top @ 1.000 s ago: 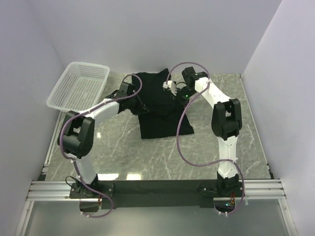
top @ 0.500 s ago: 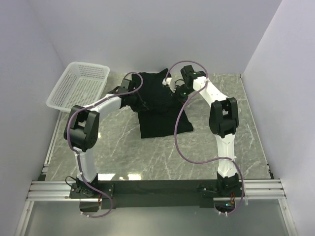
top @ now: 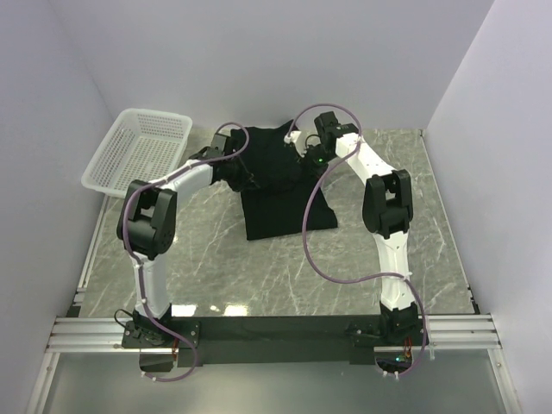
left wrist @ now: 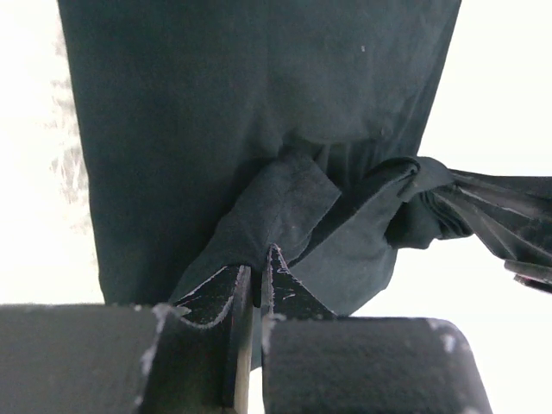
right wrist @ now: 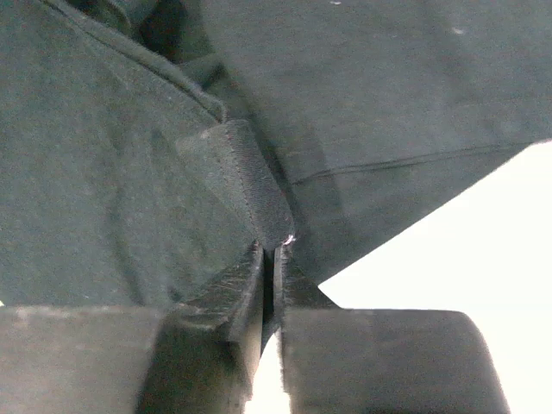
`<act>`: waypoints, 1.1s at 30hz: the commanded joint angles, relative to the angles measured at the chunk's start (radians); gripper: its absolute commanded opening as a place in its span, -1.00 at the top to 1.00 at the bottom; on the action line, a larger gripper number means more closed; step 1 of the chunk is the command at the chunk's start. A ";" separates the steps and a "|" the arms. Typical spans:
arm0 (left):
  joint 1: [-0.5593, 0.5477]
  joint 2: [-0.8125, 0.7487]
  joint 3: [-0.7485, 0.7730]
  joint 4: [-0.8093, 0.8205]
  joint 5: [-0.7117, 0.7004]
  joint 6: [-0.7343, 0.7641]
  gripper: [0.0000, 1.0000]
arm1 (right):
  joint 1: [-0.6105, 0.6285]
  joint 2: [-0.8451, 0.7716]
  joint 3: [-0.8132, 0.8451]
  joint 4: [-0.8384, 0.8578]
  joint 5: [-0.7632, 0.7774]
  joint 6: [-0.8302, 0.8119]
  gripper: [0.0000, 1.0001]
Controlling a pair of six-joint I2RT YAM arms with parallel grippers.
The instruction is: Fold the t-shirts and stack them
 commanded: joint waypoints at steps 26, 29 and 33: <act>0.019 -0.382 -0.309 0.109 -0.076 0.104 -0.15 | -0.100 -0.527 -0.518 0.258 -0.162 -0.015 -0.71; 0.018 -0.363 -0.337 0.161 -0.055 0.104 -0.13 | -0.106 -0.584 -0.590 0.271 -0.176 0.013 -0.71; 0.018 -0.296 -0.305 0.183 -0.041 0.116 -0.11 | -0.106 -0.659 -0.685 0.271 -0.187 0.035 -0.71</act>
